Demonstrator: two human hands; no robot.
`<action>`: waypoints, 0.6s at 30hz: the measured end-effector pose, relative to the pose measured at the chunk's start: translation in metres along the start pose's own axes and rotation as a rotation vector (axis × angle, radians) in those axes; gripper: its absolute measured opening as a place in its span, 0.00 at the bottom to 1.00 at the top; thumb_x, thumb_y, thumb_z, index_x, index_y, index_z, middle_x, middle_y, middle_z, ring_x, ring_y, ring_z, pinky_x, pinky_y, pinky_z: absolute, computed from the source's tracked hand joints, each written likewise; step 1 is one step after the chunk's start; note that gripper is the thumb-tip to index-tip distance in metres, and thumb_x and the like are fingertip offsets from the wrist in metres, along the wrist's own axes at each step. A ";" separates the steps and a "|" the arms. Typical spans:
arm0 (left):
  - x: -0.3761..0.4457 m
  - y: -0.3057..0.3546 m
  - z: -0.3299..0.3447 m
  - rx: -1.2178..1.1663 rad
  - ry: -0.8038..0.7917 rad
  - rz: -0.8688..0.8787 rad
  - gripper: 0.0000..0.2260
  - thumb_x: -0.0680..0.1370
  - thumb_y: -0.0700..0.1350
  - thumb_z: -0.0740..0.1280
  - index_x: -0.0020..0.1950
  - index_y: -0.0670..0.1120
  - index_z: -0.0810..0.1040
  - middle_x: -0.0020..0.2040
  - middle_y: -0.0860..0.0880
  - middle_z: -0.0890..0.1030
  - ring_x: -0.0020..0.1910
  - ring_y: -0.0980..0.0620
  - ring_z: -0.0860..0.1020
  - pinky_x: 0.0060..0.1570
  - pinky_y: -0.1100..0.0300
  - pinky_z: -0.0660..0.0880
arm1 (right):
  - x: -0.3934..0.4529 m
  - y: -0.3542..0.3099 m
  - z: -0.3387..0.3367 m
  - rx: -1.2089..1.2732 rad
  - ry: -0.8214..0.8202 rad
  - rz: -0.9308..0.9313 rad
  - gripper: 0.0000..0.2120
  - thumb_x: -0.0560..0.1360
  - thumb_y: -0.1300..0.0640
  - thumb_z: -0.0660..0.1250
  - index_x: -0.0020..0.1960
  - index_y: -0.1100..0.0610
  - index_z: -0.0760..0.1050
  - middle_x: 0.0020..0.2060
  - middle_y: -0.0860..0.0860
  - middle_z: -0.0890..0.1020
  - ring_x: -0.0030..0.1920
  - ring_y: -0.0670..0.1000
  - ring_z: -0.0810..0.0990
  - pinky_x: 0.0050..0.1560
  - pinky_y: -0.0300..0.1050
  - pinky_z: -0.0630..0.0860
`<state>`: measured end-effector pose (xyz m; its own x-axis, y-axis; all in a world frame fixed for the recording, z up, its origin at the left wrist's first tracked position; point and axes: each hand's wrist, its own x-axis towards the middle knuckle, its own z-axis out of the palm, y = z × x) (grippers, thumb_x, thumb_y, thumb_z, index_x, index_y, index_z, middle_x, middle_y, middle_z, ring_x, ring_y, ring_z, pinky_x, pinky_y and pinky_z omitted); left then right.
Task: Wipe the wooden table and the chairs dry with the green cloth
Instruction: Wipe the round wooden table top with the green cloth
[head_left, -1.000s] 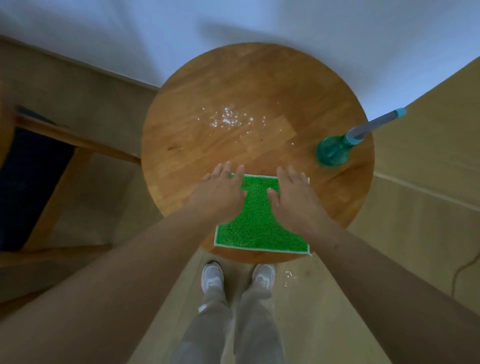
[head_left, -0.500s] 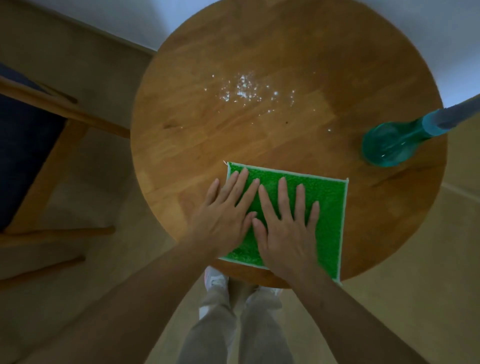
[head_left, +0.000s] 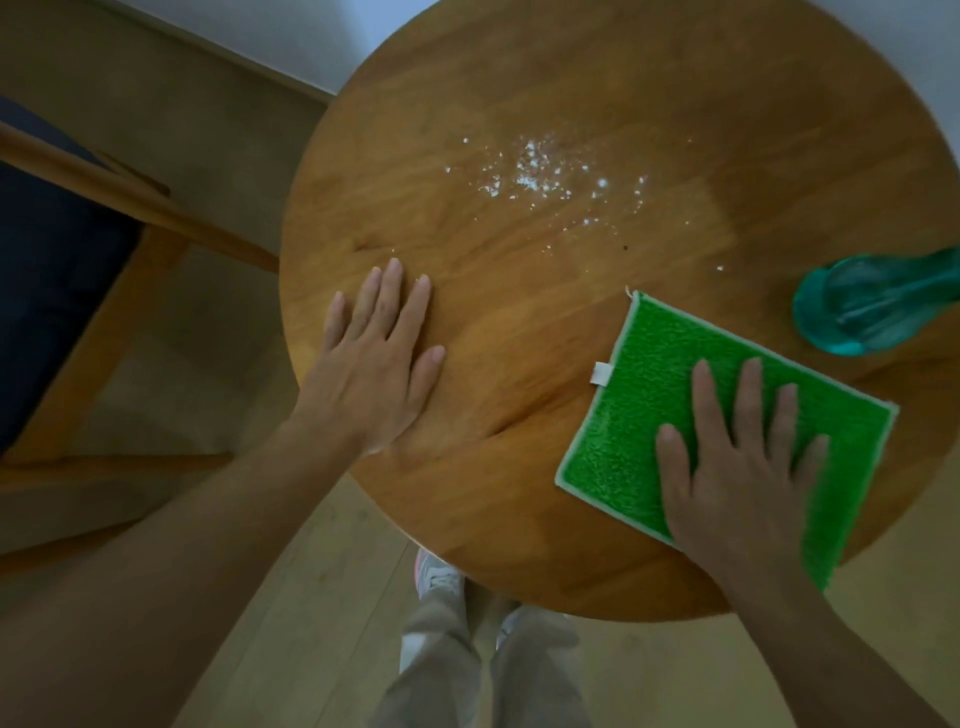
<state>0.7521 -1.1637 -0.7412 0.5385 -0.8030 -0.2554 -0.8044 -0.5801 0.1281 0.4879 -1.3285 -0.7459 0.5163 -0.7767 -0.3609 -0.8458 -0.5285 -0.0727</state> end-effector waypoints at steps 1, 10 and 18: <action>0.000 -0.003 -0.002 -0.014 -0.002 -0.021 0.28 0.82 0.59 0.43 0.78 0.50 0.42 0.78 0.47 0.41 0.74 0.53 0.36 0.73 0.49 0.39 | -0.001 -0.005 0.000 0.003 -0.013 0.021 0.31 0.77 0.34 0.36 0.78 0.44 0.40 0.79 0.53 0.46 0.77 0.61 0.43 0.71 0.71 0.47; -0.009 -0.008 -0.001 -0.152 0.026 -0.145 0.27 0.81 0.59 0.43 0.78 0.51 0.44 0.78 0.48 0.41 0.74 0.54 0.34 0.72 0.50 0.37 | -0.029 -0.119 0.015 -0.045 -0.081 -0.298 0.36 0.73 0.29 0.47 0.76 0.45 0.60 0.75 0.61 0.61 0.71 0.74 0.56 0.63 0.79 0.49; -0.020 -0.024 -0.011 -0.326 0.062 -0.108 0.24 0.83 0.54 0.47 0.78 0.52 0.50 0.75 0.55 0.41 0.73 0.60 0.35 0.72 0.58 0.38 | 0.031 -0.123 0.005 -0.153 0.027 -0.417 0.32 0.76 0.31 0.36 0.77 0.40 0.40 0.78 0.52 0.45 0.76 0.62 0.44 0.69 0.71 0.44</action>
<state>0.7633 -1.1350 -0.7284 0.6382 -0.7358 -0.2266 -0.6249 -0.6669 0.4058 0.6077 -1.2856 -0.7528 0.8143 -0.4935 -0.3056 -0.5356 -0.8418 -0.0679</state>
